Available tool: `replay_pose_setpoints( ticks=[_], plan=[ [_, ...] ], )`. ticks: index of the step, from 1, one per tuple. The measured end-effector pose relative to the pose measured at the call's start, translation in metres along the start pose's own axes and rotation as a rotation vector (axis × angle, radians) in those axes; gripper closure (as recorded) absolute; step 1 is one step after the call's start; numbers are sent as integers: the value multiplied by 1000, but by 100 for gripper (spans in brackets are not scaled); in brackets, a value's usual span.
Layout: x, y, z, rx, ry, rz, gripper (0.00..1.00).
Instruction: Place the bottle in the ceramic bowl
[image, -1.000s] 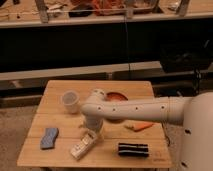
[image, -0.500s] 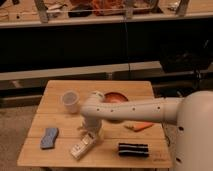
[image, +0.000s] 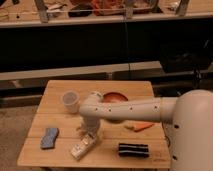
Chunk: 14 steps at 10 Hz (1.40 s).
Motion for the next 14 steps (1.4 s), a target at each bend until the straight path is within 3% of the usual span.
replay_pose_setpoints(
  ticks=[5,6,12,14],
  plan=[
    [0,-6,4,1,-9,-7,20],
    [0,-7,4,1,-10,-6,25],
    [0,-13,7,7,-16,-11,86],
    [5,-17,-4,20,-3,-17,98]
  ],
)
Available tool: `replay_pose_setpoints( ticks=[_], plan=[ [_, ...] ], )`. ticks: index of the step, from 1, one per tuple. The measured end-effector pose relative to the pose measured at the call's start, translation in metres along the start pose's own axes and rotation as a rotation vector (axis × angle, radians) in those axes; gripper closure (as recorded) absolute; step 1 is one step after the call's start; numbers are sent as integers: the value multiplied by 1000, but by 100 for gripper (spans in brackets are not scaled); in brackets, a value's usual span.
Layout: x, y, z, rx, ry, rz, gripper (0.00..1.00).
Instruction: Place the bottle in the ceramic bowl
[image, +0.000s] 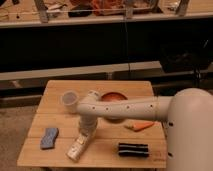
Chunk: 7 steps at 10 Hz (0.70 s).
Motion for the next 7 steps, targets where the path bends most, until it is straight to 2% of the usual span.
replay_pose_setpoints(
  ticks=[2,5,7],
  plan=[
    [10,-4,-22,17,16,-1,100],
    [15,-8,-31,32,29,-4,100],
    [21,-9,-48,37,33,8,100]
  ],
)
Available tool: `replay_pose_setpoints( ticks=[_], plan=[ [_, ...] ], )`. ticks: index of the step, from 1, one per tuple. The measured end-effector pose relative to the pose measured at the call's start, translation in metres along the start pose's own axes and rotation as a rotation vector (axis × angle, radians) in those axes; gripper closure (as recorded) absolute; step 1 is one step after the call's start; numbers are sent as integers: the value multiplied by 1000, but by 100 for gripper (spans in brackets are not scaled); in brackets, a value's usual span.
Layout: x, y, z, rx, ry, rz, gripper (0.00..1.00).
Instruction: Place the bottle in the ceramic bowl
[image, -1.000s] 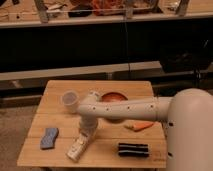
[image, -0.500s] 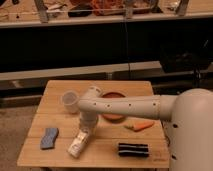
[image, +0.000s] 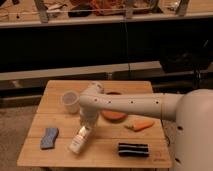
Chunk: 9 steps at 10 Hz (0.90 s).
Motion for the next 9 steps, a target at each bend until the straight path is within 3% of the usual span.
replay_pose_setpoints(
  ticks=[1,6,9],
  plan=[
    [7,-3,-16,5,3,6,100],
    [32,-4,-50,32,31,32,100],
    [66,8,-65,49,52,57,100]
  ],
)
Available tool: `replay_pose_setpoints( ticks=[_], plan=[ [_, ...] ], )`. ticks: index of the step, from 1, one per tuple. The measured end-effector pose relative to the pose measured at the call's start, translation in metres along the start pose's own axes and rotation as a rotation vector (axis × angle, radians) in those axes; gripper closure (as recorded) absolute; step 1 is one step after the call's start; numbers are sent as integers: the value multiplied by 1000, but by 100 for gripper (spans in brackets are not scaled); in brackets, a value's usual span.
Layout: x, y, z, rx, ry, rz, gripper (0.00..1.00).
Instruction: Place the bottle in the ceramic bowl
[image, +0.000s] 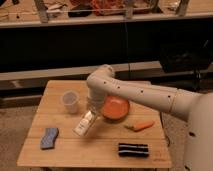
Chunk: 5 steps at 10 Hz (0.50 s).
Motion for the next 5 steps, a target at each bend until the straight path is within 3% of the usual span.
replay_pose_setpoints(
  ticks=[5],
  plan=[
    [38,16,-18,32,16,38,100]
  ],
)
